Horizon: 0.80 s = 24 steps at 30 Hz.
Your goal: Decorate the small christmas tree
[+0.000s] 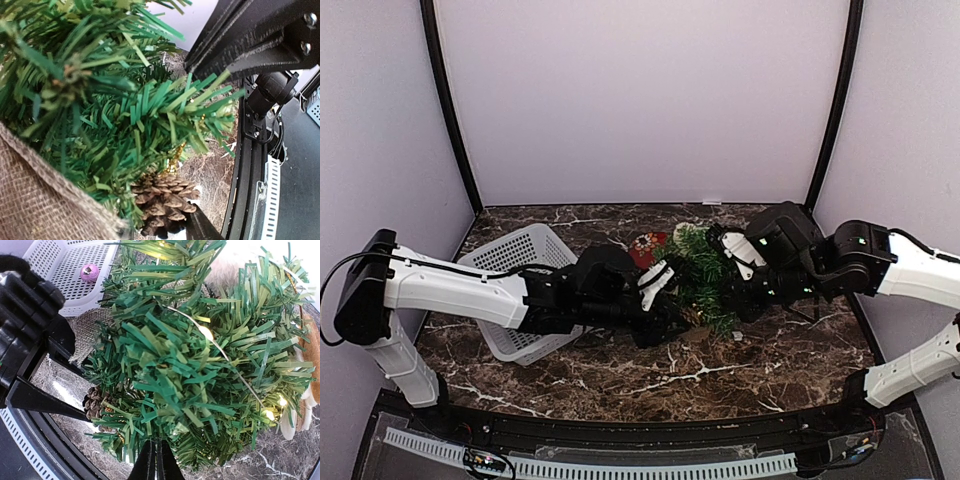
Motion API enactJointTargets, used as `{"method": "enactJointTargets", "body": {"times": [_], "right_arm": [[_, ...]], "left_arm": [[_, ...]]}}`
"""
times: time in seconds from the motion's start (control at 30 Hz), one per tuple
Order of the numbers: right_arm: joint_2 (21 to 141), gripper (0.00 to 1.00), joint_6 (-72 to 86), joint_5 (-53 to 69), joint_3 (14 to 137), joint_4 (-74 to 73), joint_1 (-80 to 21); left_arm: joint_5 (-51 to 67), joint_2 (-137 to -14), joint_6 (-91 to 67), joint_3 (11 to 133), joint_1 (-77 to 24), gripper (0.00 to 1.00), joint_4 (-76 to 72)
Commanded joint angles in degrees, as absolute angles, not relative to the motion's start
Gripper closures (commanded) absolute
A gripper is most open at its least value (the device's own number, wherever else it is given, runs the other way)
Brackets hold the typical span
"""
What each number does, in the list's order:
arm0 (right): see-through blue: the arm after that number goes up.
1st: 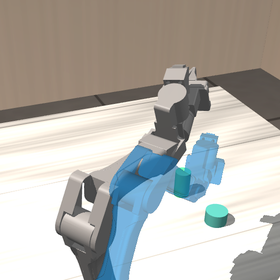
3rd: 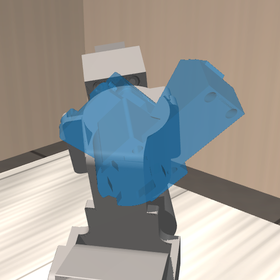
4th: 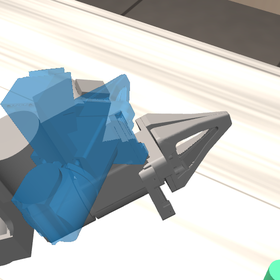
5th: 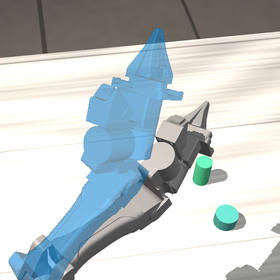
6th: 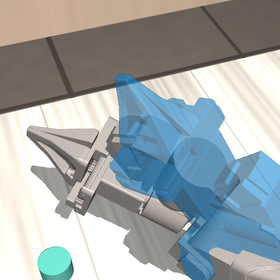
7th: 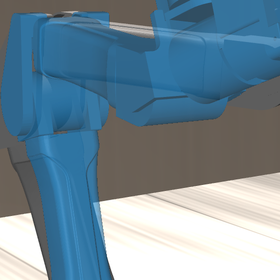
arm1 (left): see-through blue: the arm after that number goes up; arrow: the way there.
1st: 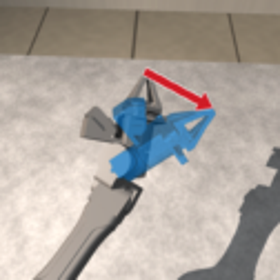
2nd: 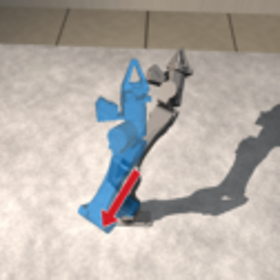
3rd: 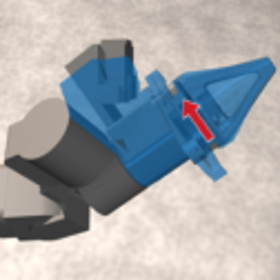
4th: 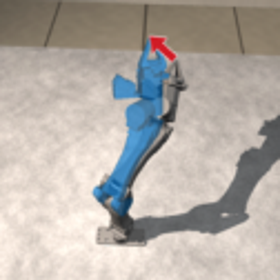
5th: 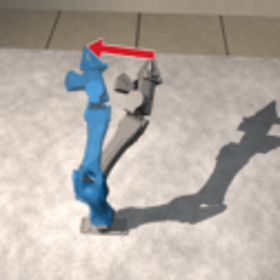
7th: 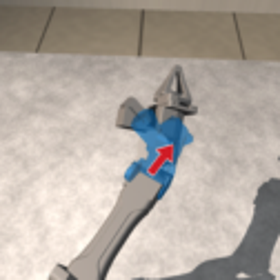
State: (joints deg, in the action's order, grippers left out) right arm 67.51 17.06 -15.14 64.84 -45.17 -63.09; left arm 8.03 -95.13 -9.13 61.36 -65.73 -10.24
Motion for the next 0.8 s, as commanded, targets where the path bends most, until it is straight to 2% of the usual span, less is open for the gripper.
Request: {"method": "enactJointTargets", "body": {"times": [0.0,0.3,0.43,0.77], "right_arm": [[66.17,0.96,17.73,-15.99,65.52,-44.37,-62.84],[62.54,0.86,18.16,-16.61,65.91,-44.43,-62.82],[59.8,0.78,18.41,-15.72,64.52,-43.88,-62.82],[55.5,0.64,21.33,-15.02,62.3,-40.28,-60.49]], "left_arm": [[8.18,-91.77,-9.07,59.73,-65.3,0.57,-13.3],[8.62,-86.27,-8.27,55.57,-65.3,0.44,-16.39],[10.29,-83.17,-8.16,52.26,-65.39,0.37,-16.03],[6.01,-76.13,-14.81,42.7,-64.96,0.36,-19.7]]}}
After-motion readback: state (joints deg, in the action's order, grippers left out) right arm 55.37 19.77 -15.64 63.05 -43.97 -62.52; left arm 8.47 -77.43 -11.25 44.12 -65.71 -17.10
